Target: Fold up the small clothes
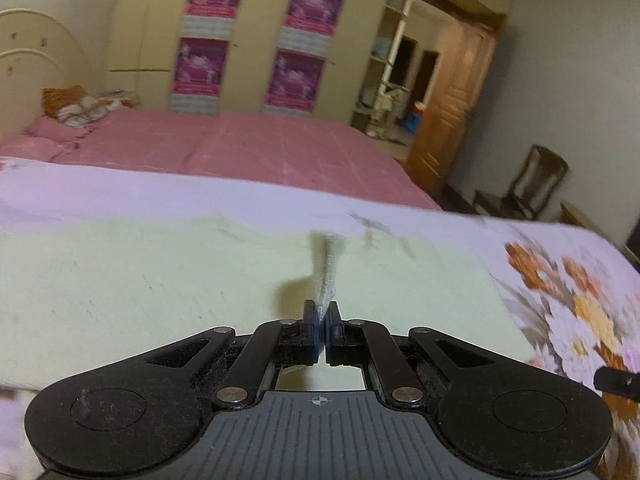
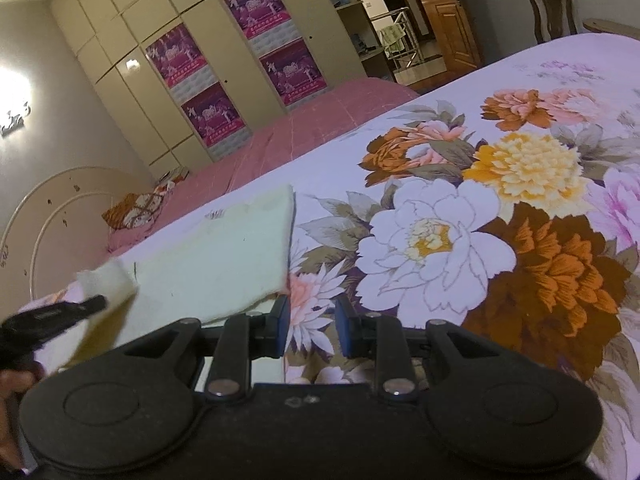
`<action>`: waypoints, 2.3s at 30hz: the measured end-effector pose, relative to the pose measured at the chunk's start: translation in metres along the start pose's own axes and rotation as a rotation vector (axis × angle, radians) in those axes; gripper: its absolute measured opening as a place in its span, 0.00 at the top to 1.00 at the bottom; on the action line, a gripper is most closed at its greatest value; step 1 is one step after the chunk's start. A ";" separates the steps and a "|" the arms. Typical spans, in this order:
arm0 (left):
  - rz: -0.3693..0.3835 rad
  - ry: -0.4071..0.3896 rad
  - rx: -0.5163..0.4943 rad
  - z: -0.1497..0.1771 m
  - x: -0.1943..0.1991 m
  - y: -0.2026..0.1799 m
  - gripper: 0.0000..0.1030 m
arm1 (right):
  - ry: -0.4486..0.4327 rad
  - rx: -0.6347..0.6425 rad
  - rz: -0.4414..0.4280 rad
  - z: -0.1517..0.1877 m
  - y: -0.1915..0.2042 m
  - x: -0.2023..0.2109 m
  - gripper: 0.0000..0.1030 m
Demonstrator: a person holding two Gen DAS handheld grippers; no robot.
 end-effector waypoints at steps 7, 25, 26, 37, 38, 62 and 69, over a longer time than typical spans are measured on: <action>0.040 0.042 -0.077 0.006 -0.015 -0.036 0.63 | 0.015 -0.059 -0.027 0.000 0.001 -0.005 0.73; -0.253 0.003 0.198 0.077 0.118 0.178 0.45 | 0.236 -0.108 -0.212 0.037 0.120 -0.127 0.59; -0.250 -0.001 0.205 0.078 0.115 0.178 0.45 | 0.233 -0.099 -0.212 0.037 0.124 -0.130 0.60; -0.275 0.017 0.212 0.063 0.077 0.171 0.45 | 0.054 0.124 -0.213 0.007 0.166 -0.096 0.96; -0.277 0.018 0.211 0.063 0.075 0.171 0.45 | 0.024 0.115 -0.212 -0.002 0.162 -0.089 0.96; -0.276 0.042 0.124 0.063 0.067 0.162 0.55 | 0.024 0.120 -0.077 -0.010 0.082 -0.075 0.95; -0.274 0.050 0.101 0.064 0.068 0.161 0.56 | 0.039 0.131 -0.050 -0.002 0.071 -0.081 0.95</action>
Point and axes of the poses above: each gripper's, at about its wrist camera, not at the fingertips, and x roughly against the way its jaws point, y to its left, z to its underside, the point moved 10 cm from there along -x, roughly the way its jaws point, and after that the axes turned 8 degrees about -x, right-handed, at the moved point
